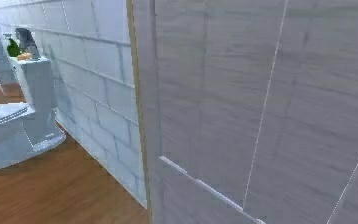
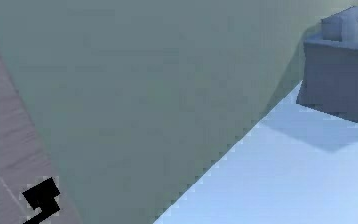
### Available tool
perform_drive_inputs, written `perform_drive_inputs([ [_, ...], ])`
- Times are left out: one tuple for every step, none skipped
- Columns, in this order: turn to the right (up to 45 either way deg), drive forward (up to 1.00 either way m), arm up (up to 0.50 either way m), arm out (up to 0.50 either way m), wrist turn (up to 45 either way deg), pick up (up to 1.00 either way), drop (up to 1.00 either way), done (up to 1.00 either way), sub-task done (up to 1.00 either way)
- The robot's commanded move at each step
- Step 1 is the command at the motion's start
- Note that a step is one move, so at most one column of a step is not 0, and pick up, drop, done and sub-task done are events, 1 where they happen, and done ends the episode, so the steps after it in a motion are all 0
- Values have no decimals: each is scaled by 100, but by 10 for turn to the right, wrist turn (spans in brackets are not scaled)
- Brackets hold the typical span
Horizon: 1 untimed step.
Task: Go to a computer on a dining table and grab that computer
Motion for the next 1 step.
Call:
perform_drive_inputs([
  [-300, 0, 0, 0, 0, 0, 0, 0, 0],
])
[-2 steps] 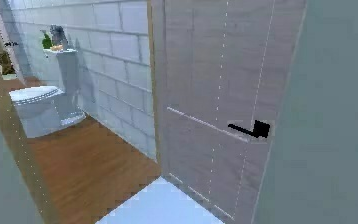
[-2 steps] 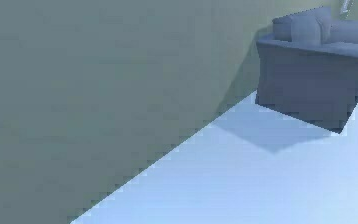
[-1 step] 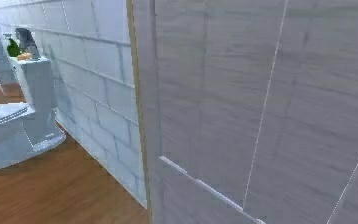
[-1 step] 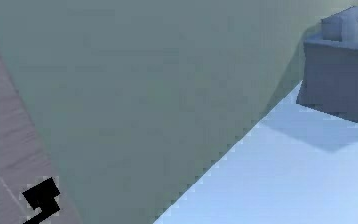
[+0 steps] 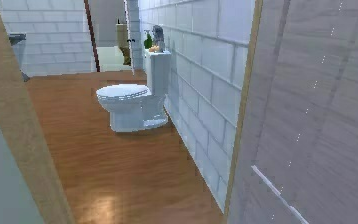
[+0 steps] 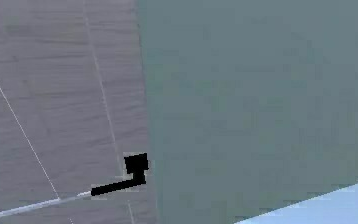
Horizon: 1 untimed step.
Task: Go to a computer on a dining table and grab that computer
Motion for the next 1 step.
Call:
perform_drive_inputs([
  [0, 65, 0, 0, 0, 0, 0, 0, 0],
])
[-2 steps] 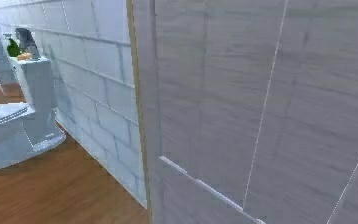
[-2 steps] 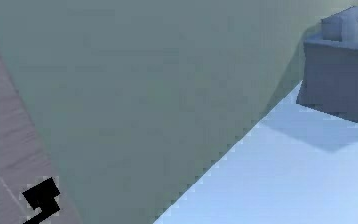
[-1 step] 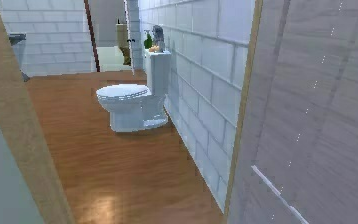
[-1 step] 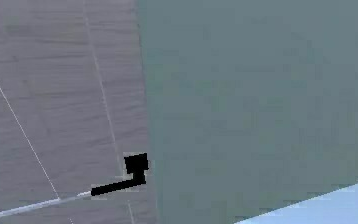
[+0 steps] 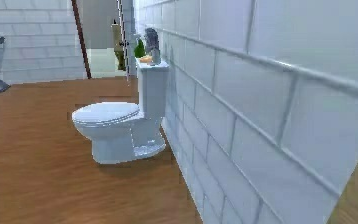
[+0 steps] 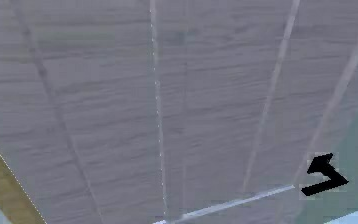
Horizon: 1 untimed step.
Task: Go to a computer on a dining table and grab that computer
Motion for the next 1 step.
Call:
perform_drive_inputs([
  [-450, 0, 0, 0, 0, 0, 0, 0, 0],
])
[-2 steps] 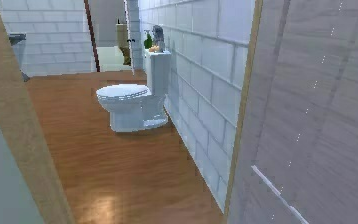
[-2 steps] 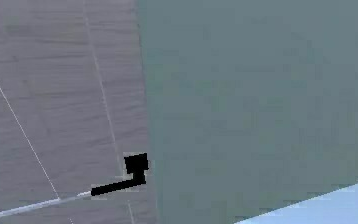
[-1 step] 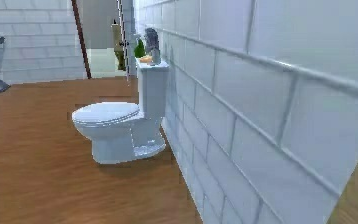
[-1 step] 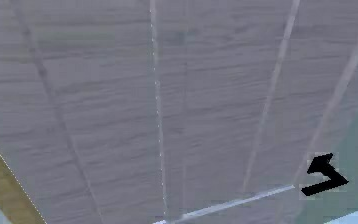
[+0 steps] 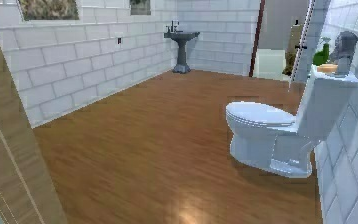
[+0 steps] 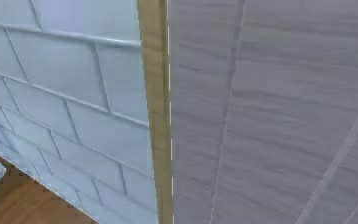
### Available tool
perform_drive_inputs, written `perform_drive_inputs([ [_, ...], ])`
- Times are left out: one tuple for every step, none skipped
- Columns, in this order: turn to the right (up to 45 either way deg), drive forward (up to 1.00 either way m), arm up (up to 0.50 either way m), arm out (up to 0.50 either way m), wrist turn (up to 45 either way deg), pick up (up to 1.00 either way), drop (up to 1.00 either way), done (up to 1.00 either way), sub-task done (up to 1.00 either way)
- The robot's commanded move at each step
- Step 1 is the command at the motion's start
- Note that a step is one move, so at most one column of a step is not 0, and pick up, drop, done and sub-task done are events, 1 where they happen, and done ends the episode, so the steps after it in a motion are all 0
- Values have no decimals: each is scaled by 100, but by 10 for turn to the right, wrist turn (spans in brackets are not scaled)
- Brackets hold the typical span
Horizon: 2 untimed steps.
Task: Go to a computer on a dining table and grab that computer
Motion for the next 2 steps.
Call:
perform_drive_inputs([
  [0, 70, 0, 0, 0, 0, 0, 0, 0],
  [-450, 0, 0, 0, 0, 0, 0, 0, 0],
])
